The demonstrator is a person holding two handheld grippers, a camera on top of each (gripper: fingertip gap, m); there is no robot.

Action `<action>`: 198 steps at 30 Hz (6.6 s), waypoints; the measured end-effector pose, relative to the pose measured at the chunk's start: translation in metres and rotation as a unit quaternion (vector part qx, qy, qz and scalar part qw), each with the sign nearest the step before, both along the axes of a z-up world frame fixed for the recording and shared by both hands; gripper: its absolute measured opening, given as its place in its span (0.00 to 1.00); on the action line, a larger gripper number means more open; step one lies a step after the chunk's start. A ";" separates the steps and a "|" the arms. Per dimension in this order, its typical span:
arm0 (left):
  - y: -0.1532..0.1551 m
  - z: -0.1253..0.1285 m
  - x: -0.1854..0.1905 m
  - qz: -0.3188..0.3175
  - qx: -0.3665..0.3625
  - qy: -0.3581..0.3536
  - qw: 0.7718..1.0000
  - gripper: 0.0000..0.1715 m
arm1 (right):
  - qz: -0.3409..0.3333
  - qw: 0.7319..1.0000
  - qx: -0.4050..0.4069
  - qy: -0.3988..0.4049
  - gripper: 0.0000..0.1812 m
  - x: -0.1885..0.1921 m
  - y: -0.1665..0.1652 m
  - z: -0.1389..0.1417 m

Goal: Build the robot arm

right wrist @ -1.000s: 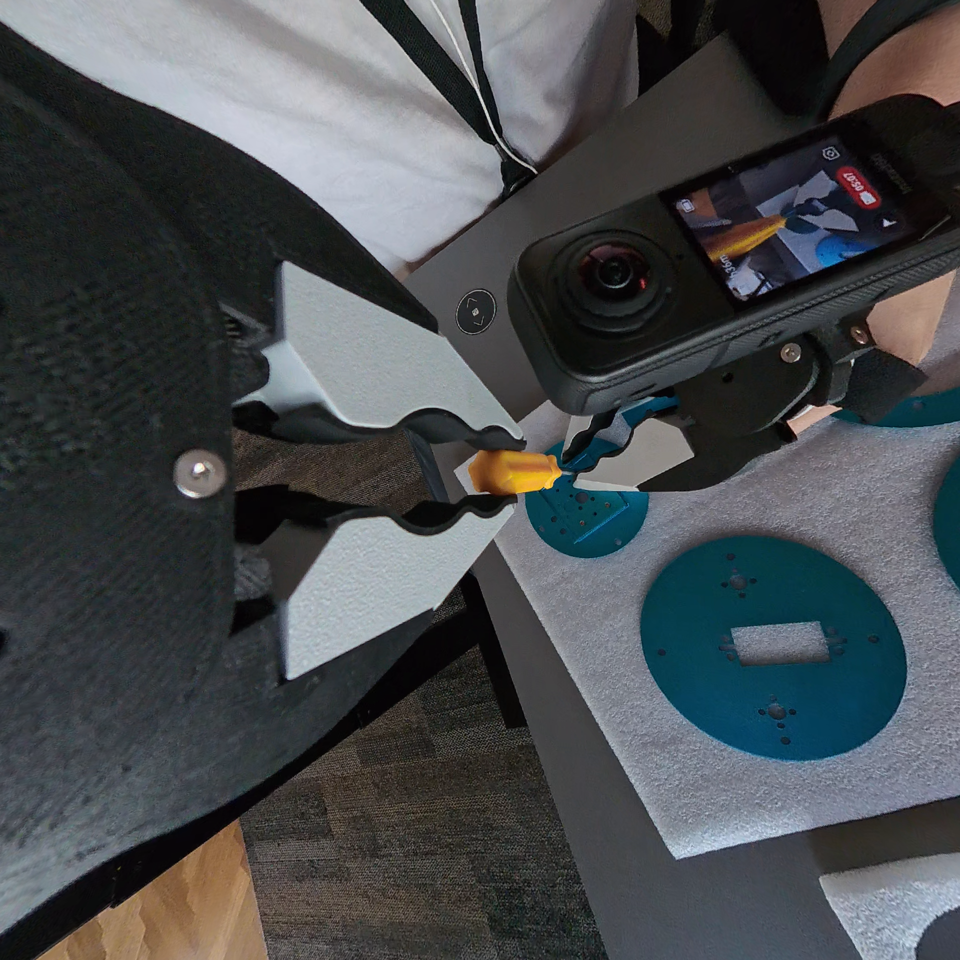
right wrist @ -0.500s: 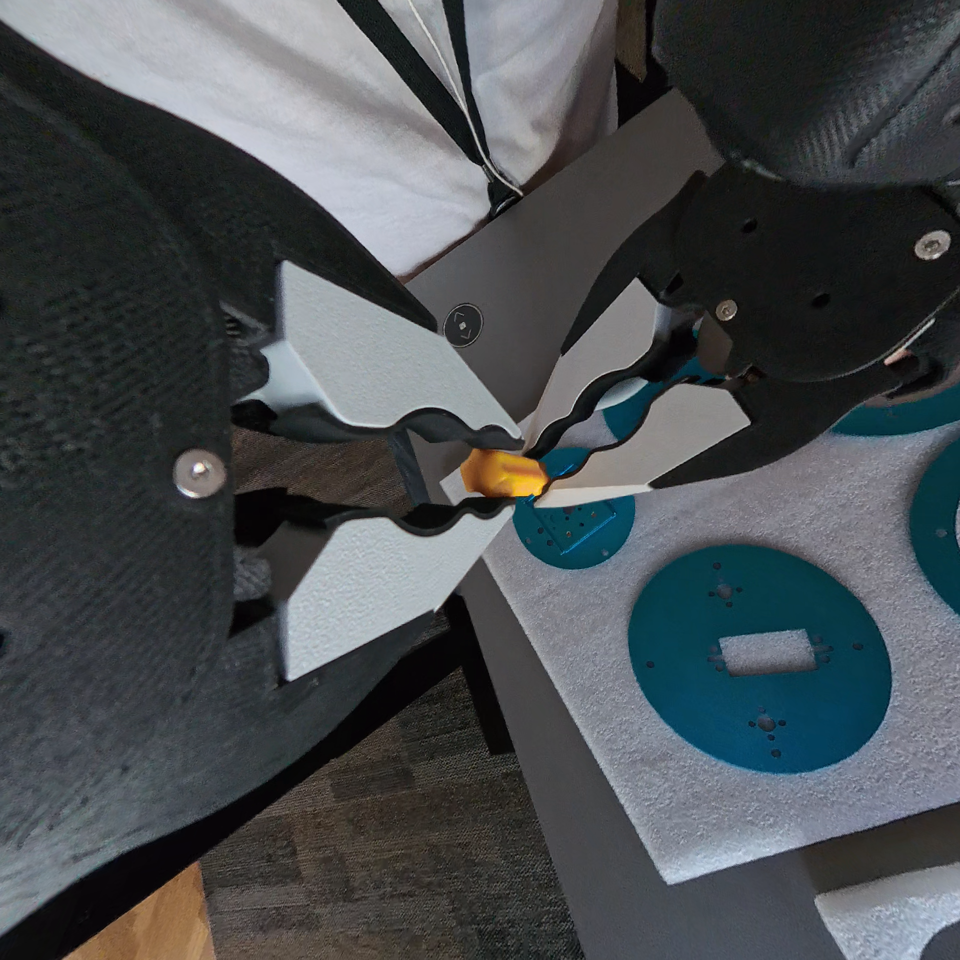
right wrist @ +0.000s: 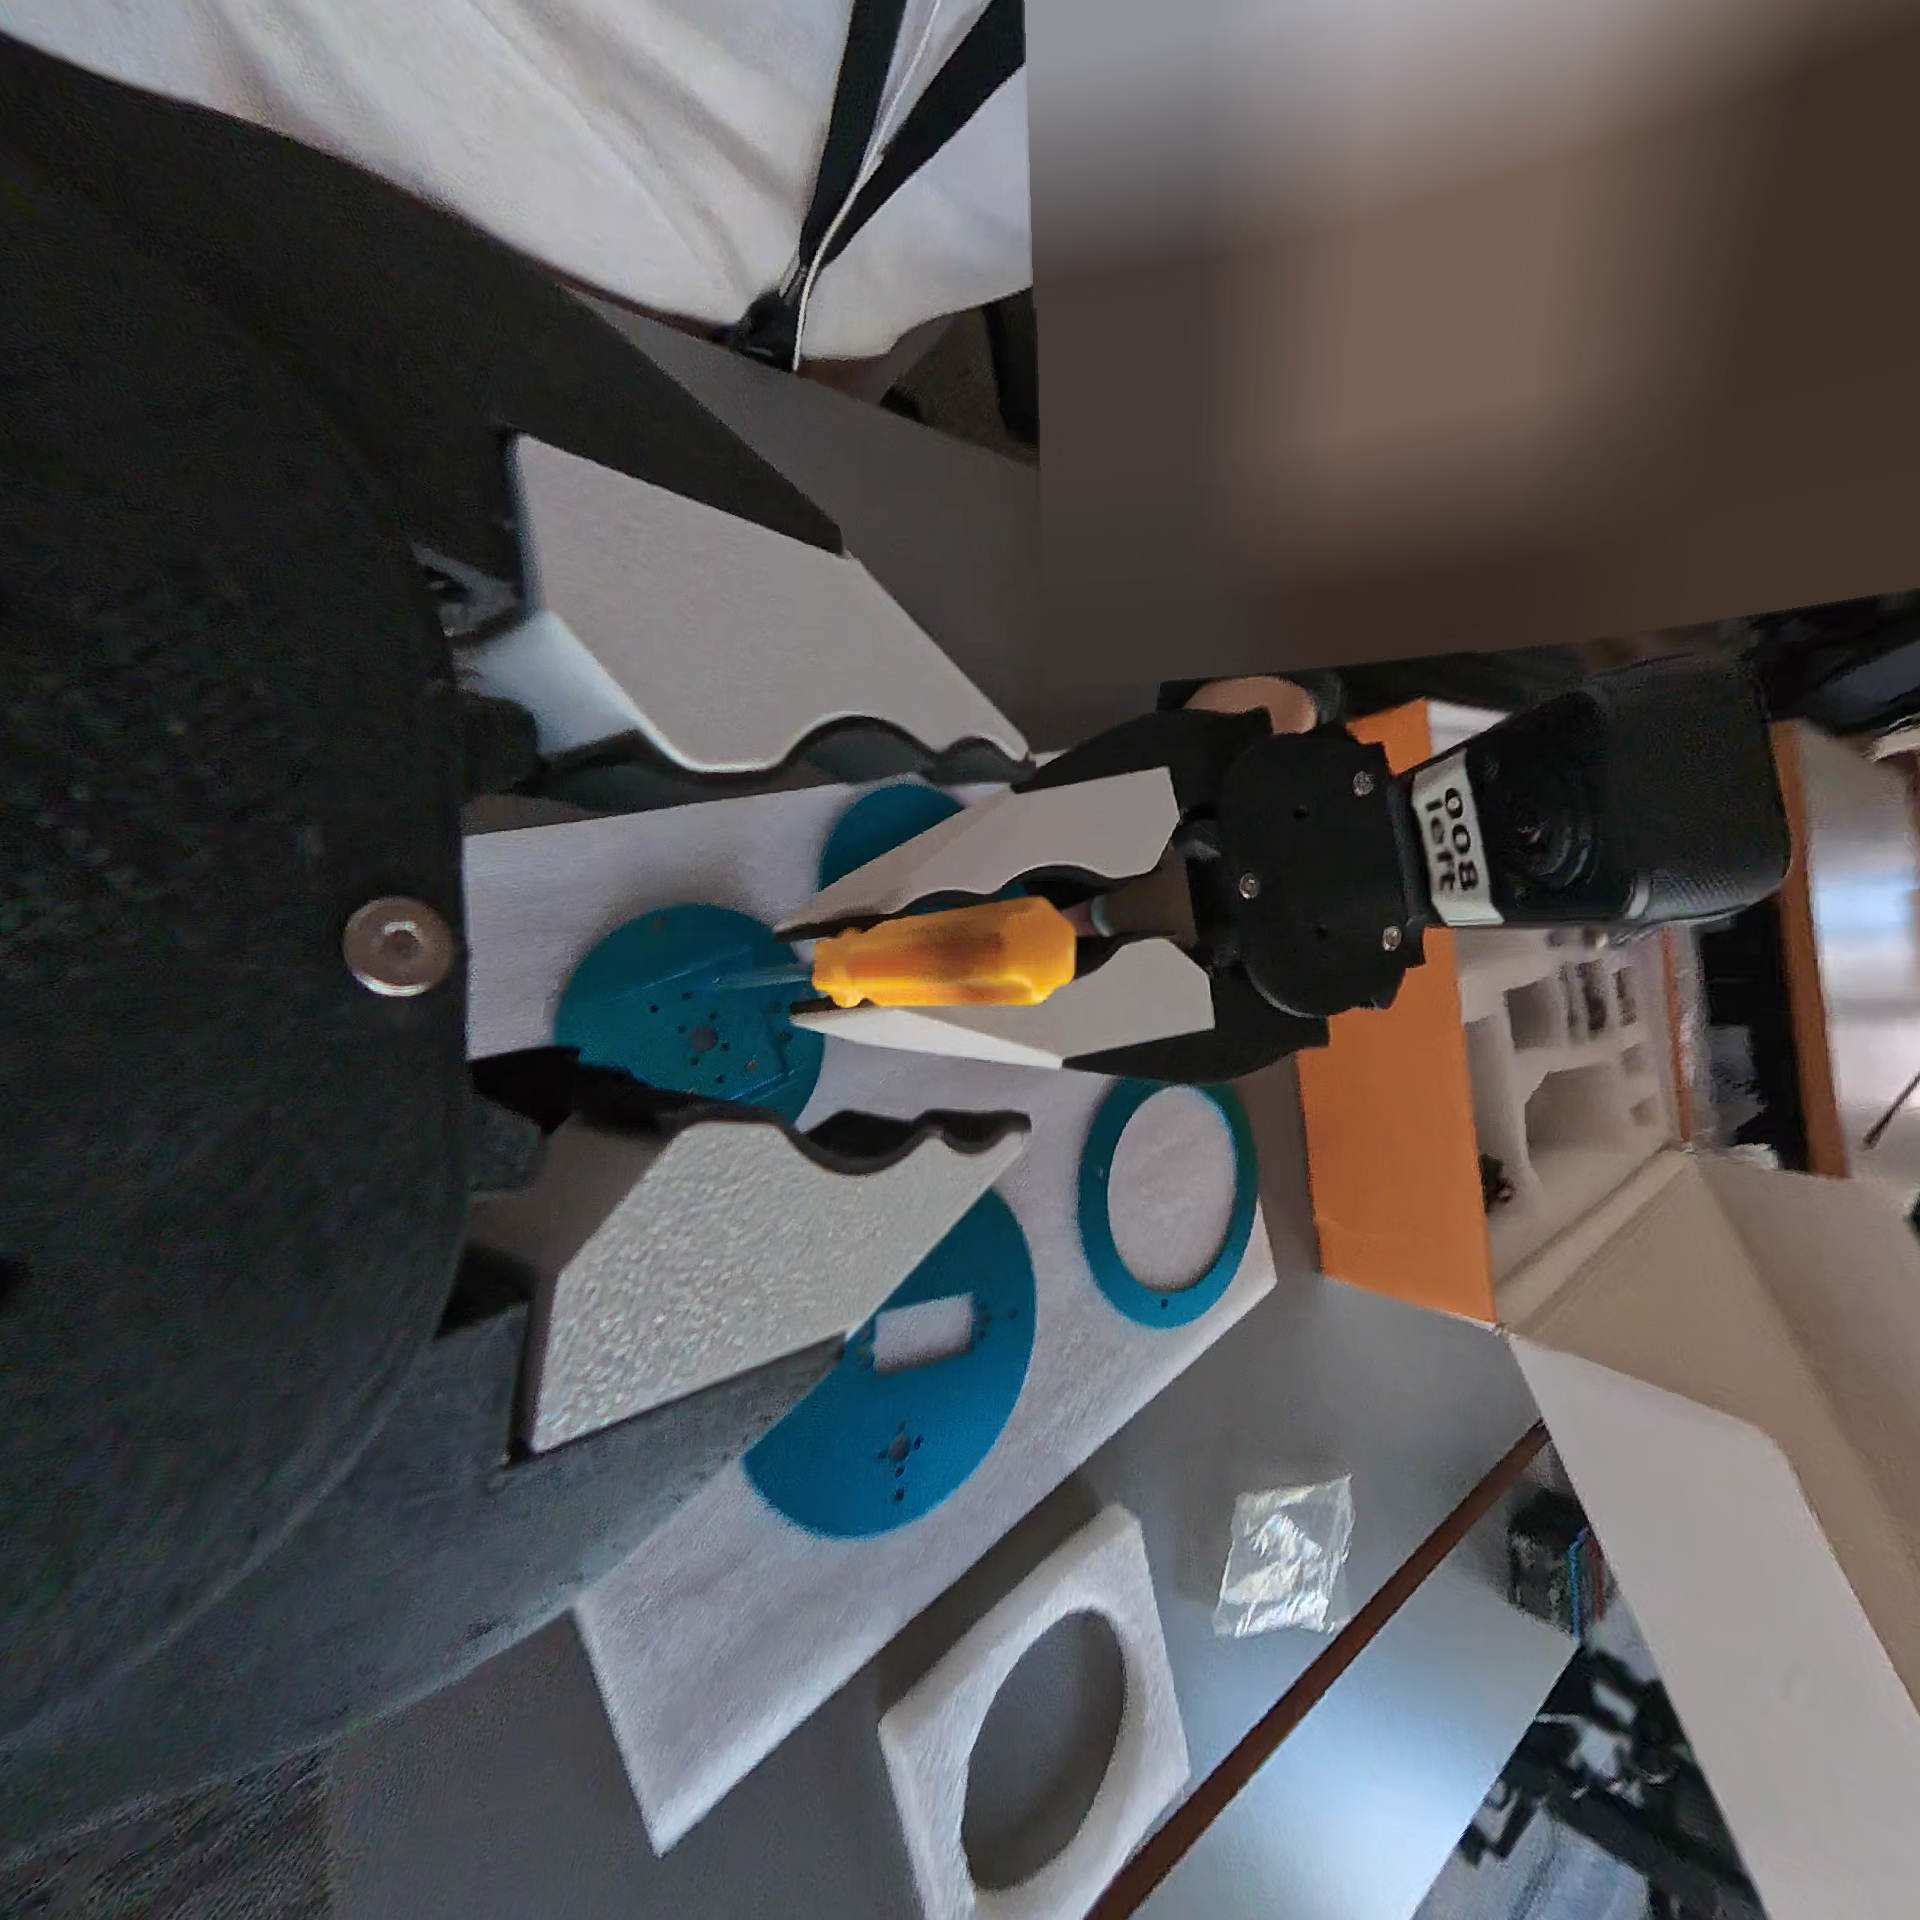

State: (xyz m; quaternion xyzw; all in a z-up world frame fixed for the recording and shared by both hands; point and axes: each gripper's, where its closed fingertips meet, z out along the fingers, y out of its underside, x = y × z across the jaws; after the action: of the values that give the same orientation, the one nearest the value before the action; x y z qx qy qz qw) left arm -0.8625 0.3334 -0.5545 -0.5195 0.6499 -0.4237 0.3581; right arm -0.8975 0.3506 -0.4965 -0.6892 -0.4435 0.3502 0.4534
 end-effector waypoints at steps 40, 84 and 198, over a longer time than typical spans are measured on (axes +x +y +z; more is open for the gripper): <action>0.006 0.027 0.005 0.019 -0.024 -0.042 0.999 0.14 | -0.157 0.980 0.073 0.100 0.09 0.003 0.010 0.003; -0.004 0.025 0.010 -0.023 -0.006 -0.039 0.999 0.10 | 0.134 0.853 -0.067 -0.500 0.09 0.009 -0.009 -0.003; -0.003 0.012 0.023 -0.015 -0.019 -0.078 0.997 0.09 | 0.167 0.852 -0.046 -0.494 0.09 0.020 -0.006 -0.011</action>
State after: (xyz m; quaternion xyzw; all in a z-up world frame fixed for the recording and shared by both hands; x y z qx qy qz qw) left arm -0.8397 0.3302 -0.5423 -0.4818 0.6194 -0.4802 0.3920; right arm -0.8778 0.3443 -0.5078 -0.7066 -0.7013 0.0541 0.0772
